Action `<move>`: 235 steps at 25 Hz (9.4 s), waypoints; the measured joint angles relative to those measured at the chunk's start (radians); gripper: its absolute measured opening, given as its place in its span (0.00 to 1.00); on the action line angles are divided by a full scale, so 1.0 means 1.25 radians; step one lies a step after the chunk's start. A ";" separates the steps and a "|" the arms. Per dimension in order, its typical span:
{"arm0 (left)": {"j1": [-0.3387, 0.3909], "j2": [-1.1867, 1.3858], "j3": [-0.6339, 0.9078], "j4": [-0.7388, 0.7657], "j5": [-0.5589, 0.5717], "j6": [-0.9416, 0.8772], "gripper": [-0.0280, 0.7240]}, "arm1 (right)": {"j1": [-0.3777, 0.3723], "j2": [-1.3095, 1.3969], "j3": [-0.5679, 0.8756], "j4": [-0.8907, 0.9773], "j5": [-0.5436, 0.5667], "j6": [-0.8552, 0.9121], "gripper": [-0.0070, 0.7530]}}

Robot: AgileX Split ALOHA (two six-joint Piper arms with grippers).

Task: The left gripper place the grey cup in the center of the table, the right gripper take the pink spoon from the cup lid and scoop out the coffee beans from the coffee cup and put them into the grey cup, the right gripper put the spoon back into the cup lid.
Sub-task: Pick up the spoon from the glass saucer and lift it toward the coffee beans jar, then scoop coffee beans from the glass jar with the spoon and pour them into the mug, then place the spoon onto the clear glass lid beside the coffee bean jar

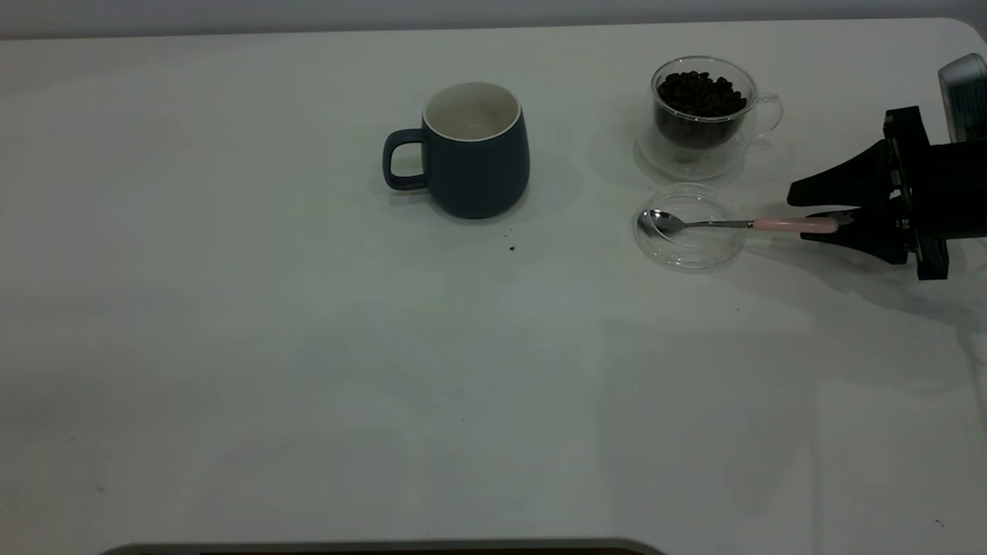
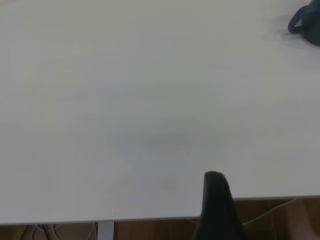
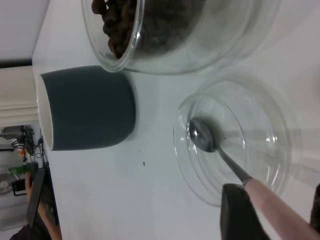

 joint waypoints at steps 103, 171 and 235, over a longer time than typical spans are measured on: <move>0.000 0.000 0.000 0.000 0.000 0.000 0.79 | -0.009 -0.113 -0.023 0.062 0.008 0.171 0.16; 0.000 0.000 0.000 -0.001 0.000 0.000 0.79 | 0.285 -0.126 -0.126 0.086 0.087 0.190 0.16; 0.000 0.000 0.000 -0.001 0.000 0.000 0.79 | -0.002 -0.041 0.106 0.065 0.040 0.051 0.16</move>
